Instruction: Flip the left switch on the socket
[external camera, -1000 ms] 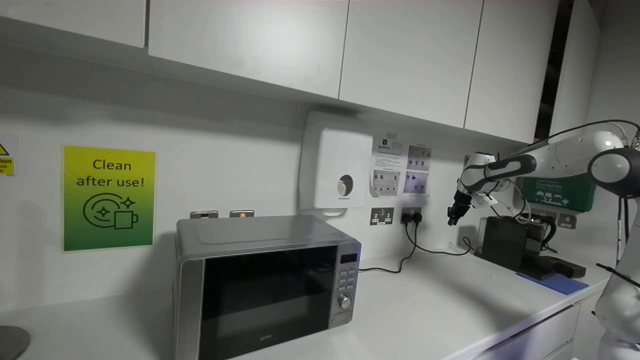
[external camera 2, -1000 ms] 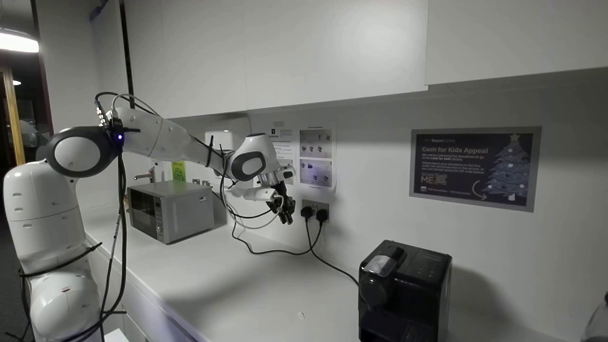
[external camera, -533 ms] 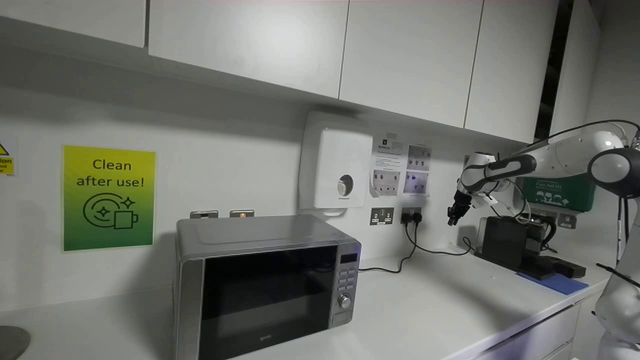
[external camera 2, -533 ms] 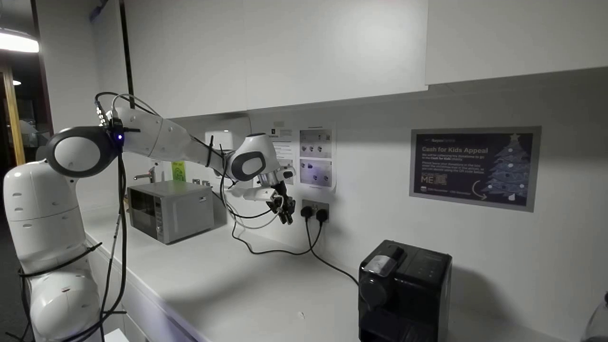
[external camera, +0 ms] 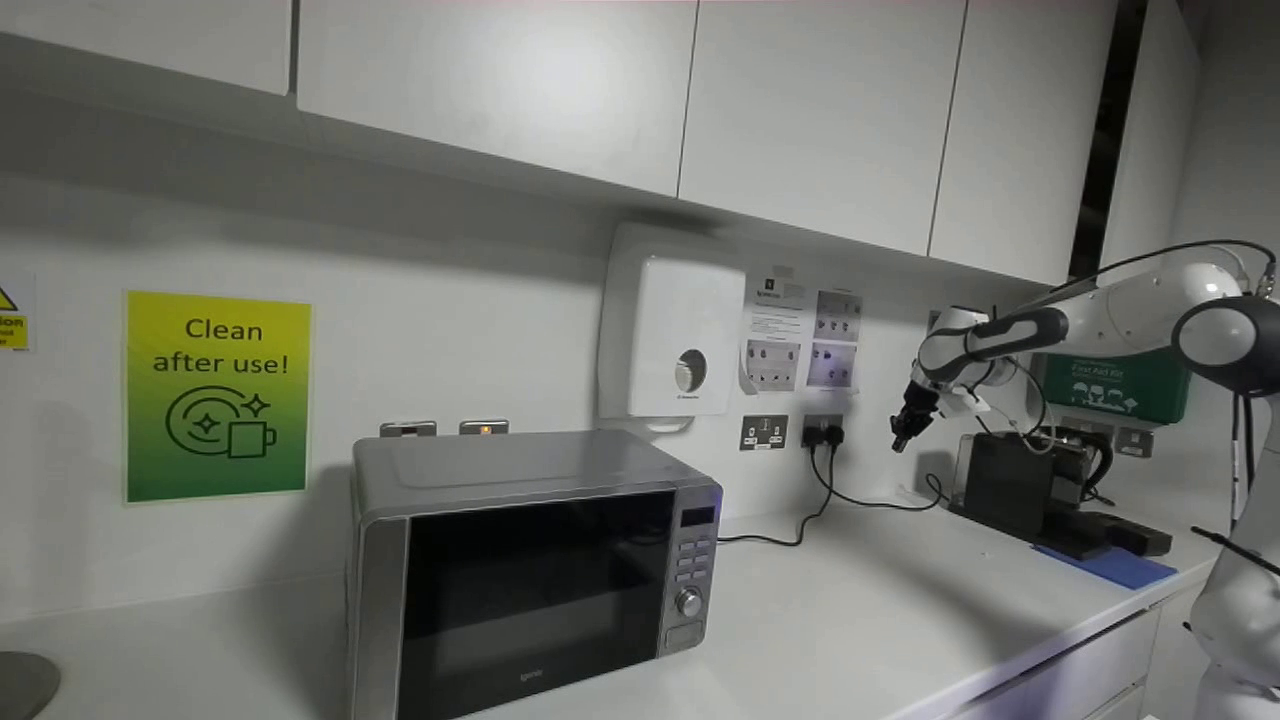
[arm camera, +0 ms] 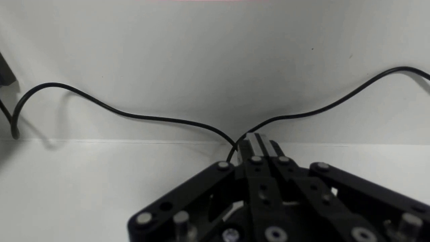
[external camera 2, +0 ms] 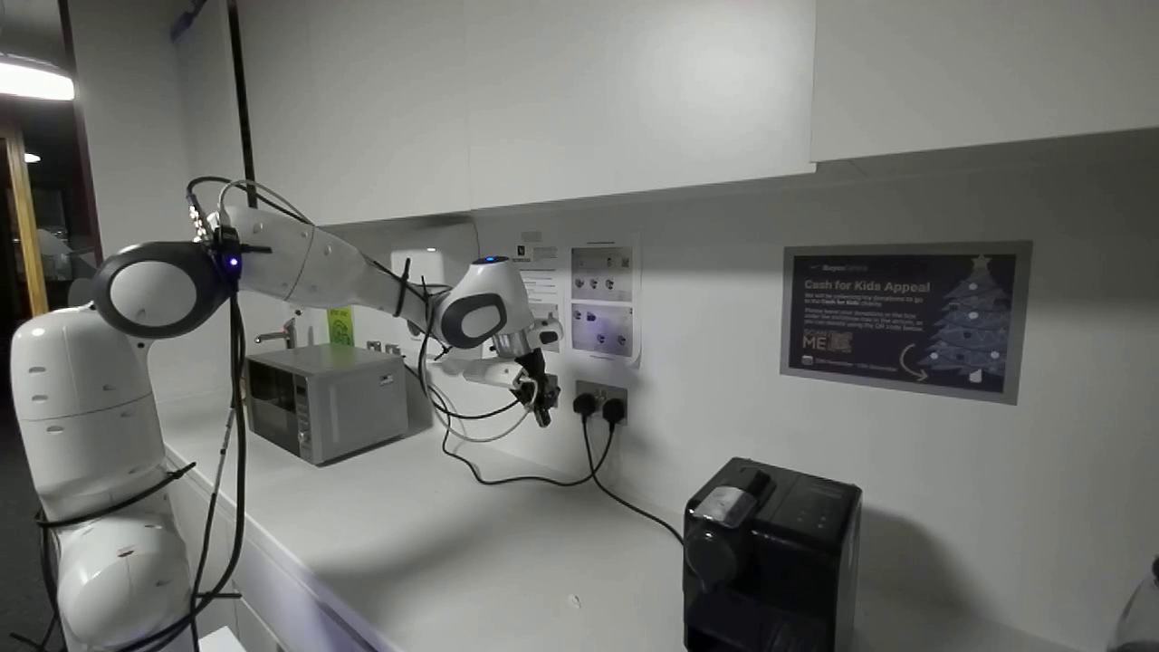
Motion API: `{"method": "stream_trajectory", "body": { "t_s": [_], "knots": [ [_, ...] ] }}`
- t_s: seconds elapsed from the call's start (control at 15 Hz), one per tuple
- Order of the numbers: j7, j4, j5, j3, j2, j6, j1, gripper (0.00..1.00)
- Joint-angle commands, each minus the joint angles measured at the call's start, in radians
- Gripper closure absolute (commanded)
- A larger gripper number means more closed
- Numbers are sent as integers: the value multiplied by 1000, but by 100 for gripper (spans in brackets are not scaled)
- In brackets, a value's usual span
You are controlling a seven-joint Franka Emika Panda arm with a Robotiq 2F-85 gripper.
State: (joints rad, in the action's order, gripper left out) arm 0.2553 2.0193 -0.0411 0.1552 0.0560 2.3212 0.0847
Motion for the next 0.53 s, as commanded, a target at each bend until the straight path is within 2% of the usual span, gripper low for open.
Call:
{"method": "stream_trajectory", "body": {
  "t_s": [0.0,0.47],
  "knots": [
    [7,-30,-78,-15,-48,69,2,100],
    [-1,-157,-153,-53,-190,182,4,100]
  ]
}}
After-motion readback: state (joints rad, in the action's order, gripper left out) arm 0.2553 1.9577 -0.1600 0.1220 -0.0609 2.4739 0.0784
